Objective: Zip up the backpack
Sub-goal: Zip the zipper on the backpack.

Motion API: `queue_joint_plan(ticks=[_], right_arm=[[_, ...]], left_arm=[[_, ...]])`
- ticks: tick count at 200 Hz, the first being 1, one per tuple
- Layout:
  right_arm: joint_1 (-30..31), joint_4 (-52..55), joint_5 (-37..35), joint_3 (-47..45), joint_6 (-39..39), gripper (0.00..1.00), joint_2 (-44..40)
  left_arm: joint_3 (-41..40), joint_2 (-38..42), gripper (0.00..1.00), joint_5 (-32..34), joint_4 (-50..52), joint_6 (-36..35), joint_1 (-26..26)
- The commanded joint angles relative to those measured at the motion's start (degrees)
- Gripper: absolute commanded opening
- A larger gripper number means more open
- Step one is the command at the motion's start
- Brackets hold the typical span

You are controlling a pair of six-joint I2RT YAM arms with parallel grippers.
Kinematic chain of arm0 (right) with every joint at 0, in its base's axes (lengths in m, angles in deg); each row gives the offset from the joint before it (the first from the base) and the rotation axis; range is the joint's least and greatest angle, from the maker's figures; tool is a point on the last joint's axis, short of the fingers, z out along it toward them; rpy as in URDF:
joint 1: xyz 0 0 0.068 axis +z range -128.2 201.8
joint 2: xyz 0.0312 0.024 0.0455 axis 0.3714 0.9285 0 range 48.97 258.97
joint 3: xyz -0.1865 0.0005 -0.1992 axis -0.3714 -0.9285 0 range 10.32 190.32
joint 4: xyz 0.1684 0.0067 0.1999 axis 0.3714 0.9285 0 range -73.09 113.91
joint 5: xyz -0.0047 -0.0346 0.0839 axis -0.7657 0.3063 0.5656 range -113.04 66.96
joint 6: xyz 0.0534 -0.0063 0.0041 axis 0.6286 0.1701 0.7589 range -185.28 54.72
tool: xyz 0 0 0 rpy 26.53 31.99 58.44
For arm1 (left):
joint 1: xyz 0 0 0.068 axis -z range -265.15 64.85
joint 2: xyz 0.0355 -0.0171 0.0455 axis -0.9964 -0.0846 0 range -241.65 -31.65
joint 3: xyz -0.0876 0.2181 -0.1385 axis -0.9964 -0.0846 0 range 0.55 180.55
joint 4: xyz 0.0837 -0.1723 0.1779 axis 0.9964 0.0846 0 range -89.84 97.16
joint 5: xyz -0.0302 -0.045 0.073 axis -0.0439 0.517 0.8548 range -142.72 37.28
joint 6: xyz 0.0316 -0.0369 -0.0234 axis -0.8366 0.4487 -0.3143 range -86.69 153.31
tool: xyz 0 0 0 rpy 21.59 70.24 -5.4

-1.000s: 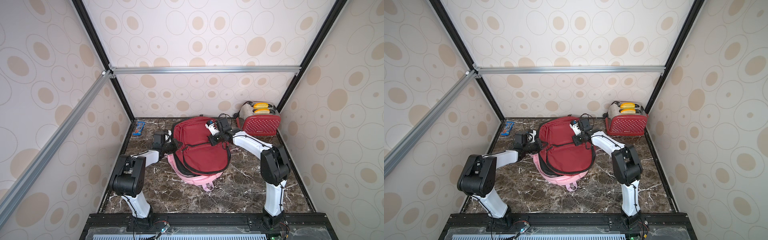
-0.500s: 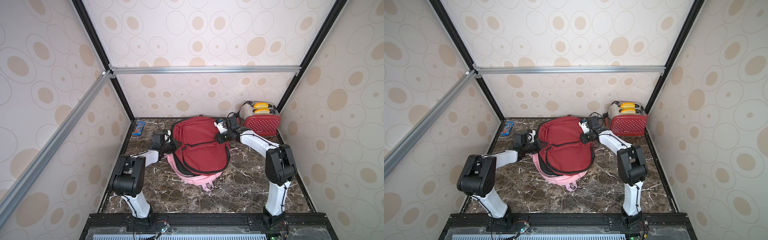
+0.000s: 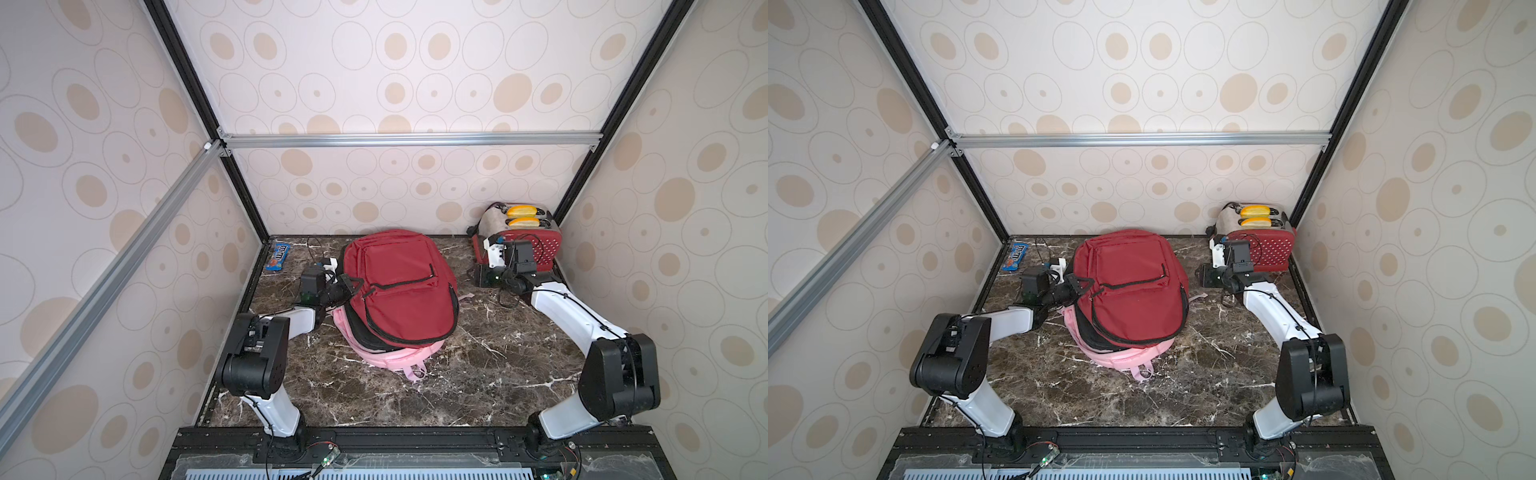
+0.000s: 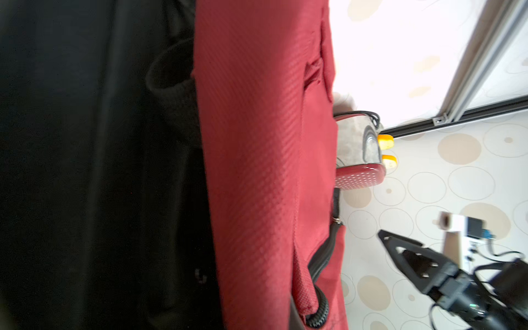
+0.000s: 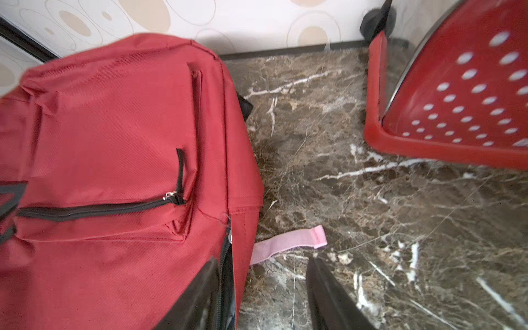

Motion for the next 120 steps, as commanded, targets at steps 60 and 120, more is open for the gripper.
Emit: queue_joint_plan(ticks=[60, 120], right_arm=[[-1.83, -6.71, 4.79, -5.73, 5.59, 0.54, 2.98], [-2.86, -7.27, 15.76, -0.97, 6.65, 0.55, 6.45]], left_arm=[[10.00, 17.67, 0.00, 8.26, 23.05, -3.89, 0.64], [20.68, 27.92, 0.00, 11.73, 52.69, -12.60, -7.70]])
